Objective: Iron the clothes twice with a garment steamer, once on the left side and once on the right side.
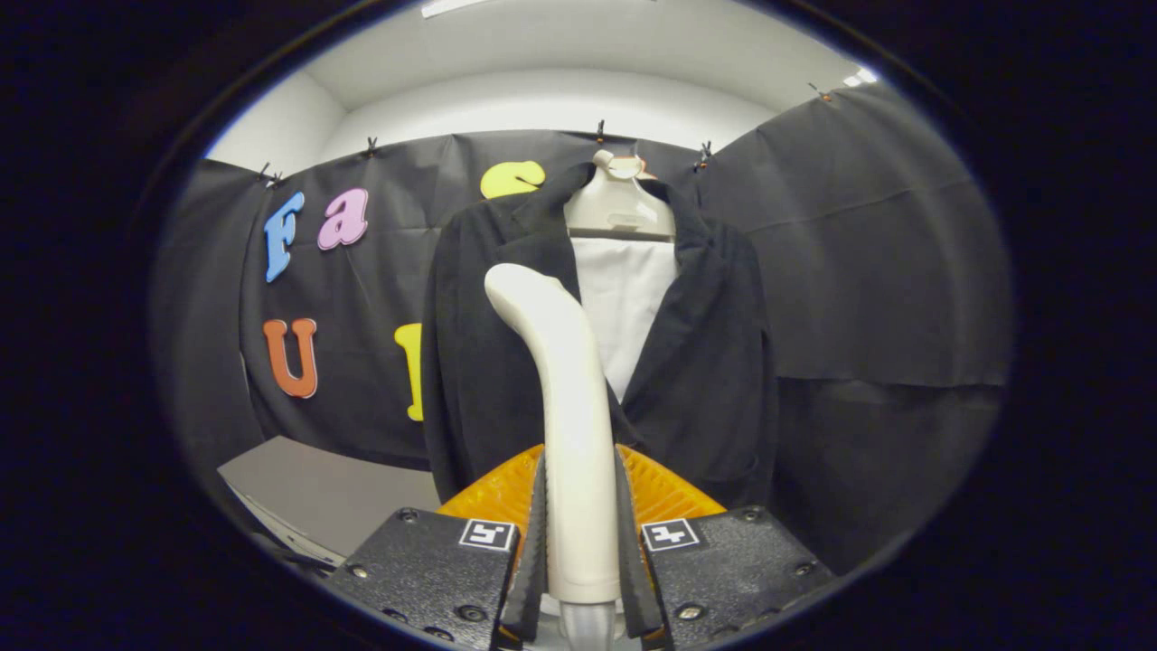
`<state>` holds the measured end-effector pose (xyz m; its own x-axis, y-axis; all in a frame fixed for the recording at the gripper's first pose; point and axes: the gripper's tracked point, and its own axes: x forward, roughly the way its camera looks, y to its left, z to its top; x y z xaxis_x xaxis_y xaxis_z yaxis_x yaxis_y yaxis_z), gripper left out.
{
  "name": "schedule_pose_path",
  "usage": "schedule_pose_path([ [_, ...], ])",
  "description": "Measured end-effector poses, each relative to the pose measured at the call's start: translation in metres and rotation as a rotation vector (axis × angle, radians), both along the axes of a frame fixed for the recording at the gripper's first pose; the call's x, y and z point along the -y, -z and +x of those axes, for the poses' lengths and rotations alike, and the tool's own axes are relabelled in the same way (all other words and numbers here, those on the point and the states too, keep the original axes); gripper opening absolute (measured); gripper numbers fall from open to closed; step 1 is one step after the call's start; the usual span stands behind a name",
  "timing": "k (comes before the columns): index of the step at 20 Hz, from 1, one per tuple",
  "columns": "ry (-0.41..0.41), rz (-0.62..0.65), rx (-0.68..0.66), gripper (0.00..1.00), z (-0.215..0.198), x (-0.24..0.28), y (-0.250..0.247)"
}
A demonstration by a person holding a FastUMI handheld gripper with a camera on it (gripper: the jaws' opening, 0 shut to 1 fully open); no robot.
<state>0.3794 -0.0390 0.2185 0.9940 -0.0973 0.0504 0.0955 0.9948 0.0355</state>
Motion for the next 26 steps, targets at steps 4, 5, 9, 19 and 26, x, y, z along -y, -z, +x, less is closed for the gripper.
schedule_pose_path([
  [4,0.013,-0.008,-0.050,0.38,-0.007,0.010,0.026],
  [5,0.017,-0.009,-0.058,0.38,-0.007,0.010,0.030],
  [9,0.031,-0.025,-0.090,0.38,-0.016,0.015,0.039],
  [19,0.030,-0.051,-0.223,0.38,-0.023,0.015,0.113],
  [26,0.035,-0.051,-0.305,0.38,-0.024,0.022,0.156],
])
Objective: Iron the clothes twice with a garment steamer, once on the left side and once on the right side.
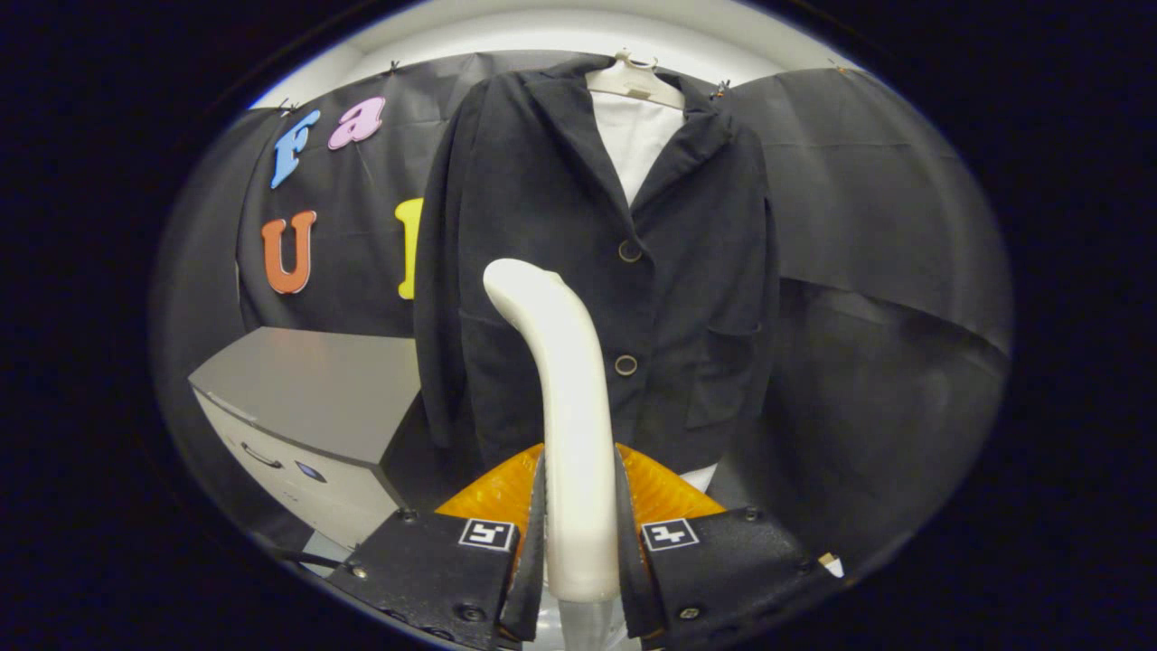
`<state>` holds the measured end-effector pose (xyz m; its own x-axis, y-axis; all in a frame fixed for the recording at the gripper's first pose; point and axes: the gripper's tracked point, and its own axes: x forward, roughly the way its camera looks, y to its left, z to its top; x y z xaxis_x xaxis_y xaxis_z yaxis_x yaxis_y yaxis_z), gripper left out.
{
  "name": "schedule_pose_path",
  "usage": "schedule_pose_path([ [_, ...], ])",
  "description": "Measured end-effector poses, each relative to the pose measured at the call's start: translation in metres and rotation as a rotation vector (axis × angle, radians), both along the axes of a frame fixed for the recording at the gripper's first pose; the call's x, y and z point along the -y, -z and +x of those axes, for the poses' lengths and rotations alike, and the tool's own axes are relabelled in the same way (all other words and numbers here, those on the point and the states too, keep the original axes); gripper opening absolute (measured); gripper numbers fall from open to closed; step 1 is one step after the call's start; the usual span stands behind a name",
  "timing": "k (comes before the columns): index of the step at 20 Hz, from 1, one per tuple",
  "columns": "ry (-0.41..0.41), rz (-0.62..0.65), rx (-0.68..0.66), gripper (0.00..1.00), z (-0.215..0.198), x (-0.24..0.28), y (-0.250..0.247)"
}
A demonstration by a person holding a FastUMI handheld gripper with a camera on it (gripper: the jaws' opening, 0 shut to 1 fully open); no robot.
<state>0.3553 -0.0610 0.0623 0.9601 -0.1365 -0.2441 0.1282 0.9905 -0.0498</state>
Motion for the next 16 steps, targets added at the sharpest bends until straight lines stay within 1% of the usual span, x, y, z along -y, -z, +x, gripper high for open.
schedule_pose_path([
  [10,0.021,0.033,-0.110,0.38,0.005,0.002,0.061],
  [16,0.036,0.030,-0.138,0.38,0.002,0.002,0.093],
])
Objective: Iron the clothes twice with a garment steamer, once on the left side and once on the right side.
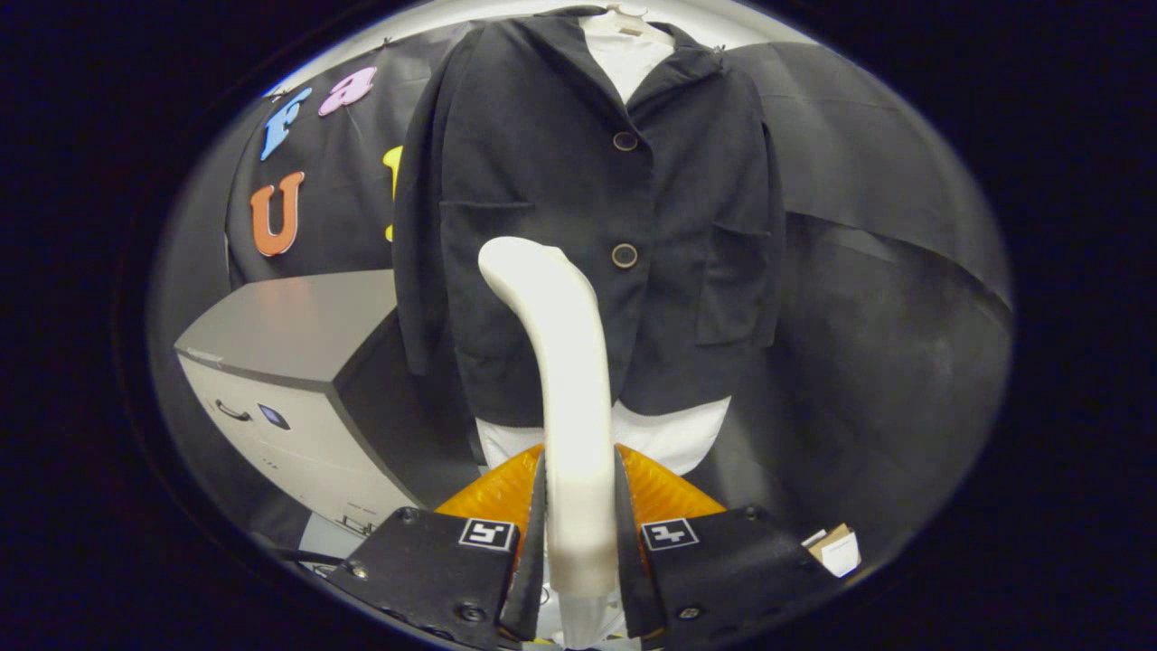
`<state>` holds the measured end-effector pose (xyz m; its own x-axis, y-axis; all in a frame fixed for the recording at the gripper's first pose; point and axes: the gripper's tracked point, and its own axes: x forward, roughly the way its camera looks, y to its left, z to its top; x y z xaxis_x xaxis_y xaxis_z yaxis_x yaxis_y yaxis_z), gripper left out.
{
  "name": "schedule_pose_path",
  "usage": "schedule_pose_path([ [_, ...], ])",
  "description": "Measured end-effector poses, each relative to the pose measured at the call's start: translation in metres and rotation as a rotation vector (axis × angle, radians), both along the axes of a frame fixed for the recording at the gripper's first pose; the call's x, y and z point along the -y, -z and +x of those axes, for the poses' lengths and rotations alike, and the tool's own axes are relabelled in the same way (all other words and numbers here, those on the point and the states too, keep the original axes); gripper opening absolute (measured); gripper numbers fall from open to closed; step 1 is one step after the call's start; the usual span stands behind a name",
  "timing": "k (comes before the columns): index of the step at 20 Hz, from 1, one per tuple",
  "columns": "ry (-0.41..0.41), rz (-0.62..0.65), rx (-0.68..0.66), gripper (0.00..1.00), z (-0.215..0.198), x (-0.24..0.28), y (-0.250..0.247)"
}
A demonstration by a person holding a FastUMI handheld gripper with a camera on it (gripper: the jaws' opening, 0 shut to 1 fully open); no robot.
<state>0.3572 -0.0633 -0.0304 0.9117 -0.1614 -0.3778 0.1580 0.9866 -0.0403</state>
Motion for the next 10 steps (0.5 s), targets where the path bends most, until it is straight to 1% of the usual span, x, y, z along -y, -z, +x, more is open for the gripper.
schedule_pose_path([
  [5,-0.002,0.016,-0.026,0.38,-0.003,-0.005,0.035],
  [10,-0.007,0.066,-0.062,0.38,-0.003,-0.012,0.064],
])
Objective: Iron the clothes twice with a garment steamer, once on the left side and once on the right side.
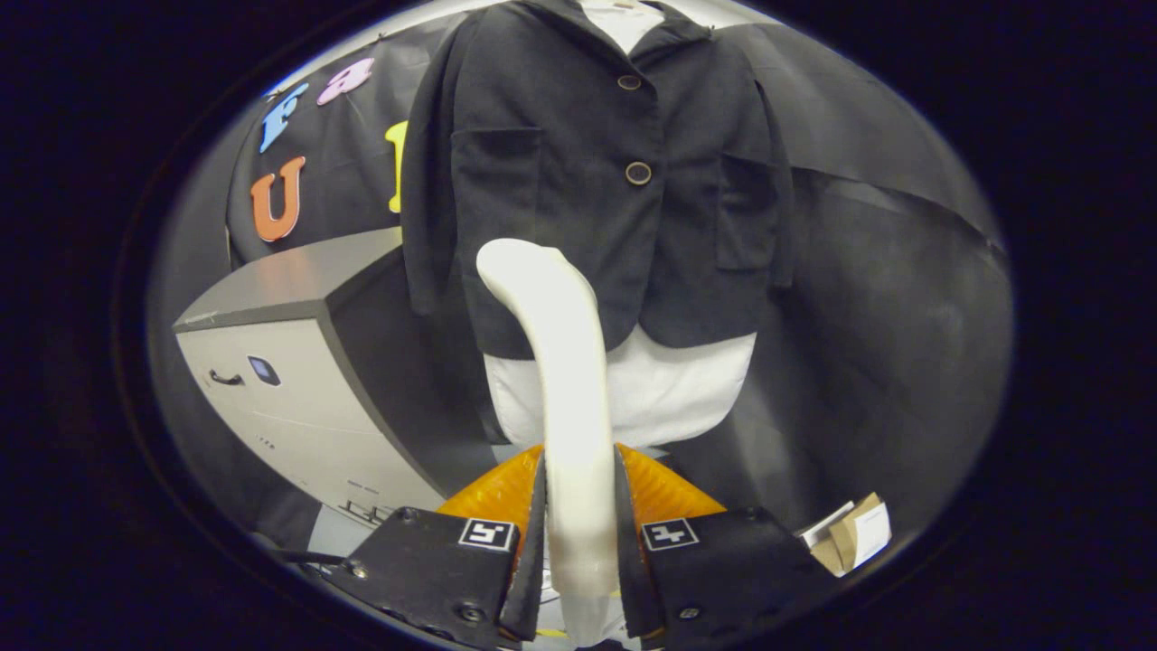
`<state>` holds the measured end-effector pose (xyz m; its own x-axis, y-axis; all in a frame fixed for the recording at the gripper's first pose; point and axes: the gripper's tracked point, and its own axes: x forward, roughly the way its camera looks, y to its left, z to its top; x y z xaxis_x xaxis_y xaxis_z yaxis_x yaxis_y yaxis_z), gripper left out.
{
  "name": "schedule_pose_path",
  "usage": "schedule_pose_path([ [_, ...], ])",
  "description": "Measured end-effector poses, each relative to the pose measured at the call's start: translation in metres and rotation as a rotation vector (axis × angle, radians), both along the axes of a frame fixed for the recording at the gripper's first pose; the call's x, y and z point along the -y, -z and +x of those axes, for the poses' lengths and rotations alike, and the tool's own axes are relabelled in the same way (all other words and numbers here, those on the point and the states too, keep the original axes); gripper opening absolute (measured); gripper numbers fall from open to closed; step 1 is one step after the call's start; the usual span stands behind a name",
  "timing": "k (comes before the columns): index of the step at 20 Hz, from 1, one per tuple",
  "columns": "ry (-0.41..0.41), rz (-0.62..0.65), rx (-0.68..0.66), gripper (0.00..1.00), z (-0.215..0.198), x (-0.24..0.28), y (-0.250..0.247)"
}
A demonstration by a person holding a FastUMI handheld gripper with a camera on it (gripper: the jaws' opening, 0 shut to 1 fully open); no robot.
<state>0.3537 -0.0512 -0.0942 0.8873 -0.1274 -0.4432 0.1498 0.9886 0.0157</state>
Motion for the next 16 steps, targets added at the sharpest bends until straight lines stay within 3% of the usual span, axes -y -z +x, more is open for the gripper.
schedule_pose_path([
  [9,-0.007,0.051,0.036,0.38,-0.017,0.004,-0.028],
  [16,0.011,0.101,0.127,0.38,-0.057,0.050,-0.086],
])
